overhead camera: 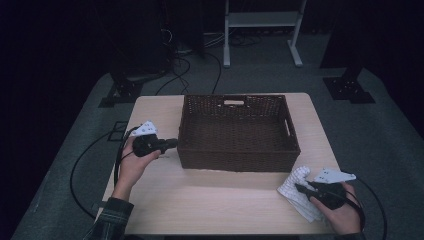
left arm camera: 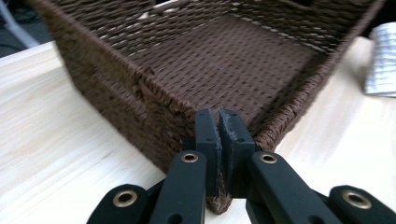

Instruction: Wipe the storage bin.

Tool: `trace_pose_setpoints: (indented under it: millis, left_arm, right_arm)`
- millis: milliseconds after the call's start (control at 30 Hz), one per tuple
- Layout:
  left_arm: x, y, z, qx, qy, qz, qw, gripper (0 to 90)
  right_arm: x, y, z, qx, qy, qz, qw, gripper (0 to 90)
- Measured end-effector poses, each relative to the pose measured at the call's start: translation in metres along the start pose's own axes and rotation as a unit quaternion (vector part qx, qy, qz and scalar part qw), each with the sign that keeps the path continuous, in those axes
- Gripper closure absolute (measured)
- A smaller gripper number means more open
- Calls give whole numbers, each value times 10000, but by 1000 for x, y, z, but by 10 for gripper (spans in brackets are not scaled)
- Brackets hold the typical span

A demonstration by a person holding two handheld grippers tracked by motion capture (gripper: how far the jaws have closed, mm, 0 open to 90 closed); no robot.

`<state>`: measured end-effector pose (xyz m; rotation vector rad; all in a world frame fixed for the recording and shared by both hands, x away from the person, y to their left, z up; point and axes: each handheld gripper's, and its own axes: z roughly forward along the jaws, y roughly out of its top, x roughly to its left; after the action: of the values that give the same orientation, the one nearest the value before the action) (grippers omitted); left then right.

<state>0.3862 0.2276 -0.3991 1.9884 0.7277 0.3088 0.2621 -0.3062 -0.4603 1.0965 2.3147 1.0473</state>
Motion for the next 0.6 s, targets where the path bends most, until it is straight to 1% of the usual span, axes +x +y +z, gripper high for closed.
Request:
trace_pose_setpoints:
  millis: [33,67,100,200,233,267,333,367,400,500,533,600]
  left_arm:
    - [-3,0,1,-12,-53,12,10000,862]
    - [-9,0,3,8,-144,46,9999,859]
    - [-9,0,3,8,-144,46,9999,856]
    - [-19,2,4,24,-194,149,9997,851]
    - [-24,3,6,18,-246,198,9995,846]
    - [-24,3,6,18,-246,198,9995,844]
    - [-30,4,8,-20,-315,219,9993,840]
    - [-36,4,11,-30,-381,229,9990,840]
    - [-36,4,11,-30,-381,229,9990,839]
    - [-43,5,14,-39,-478,269,9985,834]
    - [-45,5,15,-31,-481,267,9985,819]
    - [-46,5,14,-33,-464,274,9985,790]
  right_arm:
    - [-1,0,0,3,-7,3,10000,757]
    - [-2,0,0,8,-25,15,10000,757]
    - [-2,0,0,8,-25,15,10000,757]
    - [-4,-1,0,-1,-45,46,10000,757]
    - [-5,-1,0,4,-48,53,10000,756]
    - [-5,-2,0,14,-48,63,10000,757]
    - [-5,-2,0,17,-41,80,10000,757]
    - [-5,-2,0,21,-37,74,10000,756]
    - [-5,-2,0,21,-37,74,10000,756]
    - [-4,-1,1,30,-31,59,10000,757]
    - [-3,-1,2,30,-21,52,10000,757]
    - [-3,-1,2,34,-14,52,10000,757]
